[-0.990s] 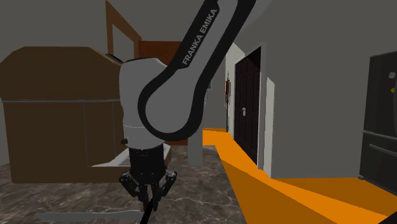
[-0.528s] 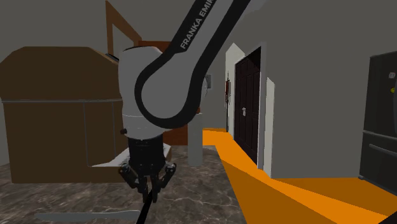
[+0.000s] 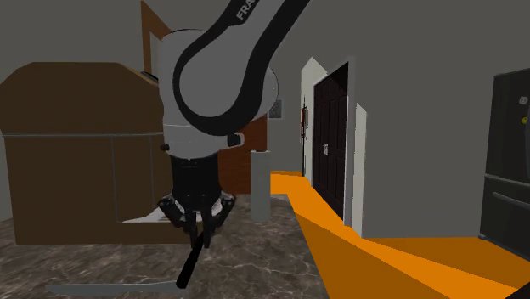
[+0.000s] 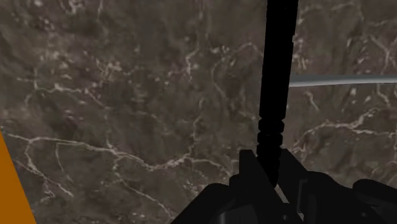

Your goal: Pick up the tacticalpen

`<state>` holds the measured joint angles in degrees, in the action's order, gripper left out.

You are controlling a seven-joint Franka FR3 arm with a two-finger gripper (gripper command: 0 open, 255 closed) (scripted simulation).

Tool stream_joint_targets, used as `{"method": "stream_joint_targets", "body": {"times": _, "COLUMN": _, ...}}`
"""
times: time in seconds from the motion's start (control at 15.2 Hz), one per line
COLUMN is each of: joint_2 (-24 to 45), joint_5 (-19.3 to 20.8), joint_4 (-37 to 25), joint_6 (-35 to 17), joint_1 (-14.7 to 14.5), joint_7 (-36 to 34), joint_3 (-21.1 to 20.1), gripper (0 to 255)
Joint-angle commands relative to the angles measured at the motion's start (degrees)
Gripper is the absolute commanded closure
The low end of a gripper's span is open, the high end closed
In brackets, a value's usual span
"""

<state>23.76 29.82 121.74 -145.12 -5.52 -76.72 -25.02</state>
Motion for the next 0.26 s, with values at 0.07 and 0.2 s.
{"method": "stream_joint_targets", "body": {"times": 0.07, "joint_2": -1.71, "joint_5": -1.70, "joint_4": -0.03, "joint_6": 1.54, "joint_1": 0.71, "joint_7": 1.31, "joint_3": -1.06, "gripper": 255}}
{"method": "stream_joint_targets", "body": {"times": 0.2, "joint_2": -1.81, "joint_5": -1.80, "joint_4": -0.03, "joint_6": 1.62, "joint_1": 0.75, "joint_7": 1.38, "joint_3": -1.11, "gripper": 255}}
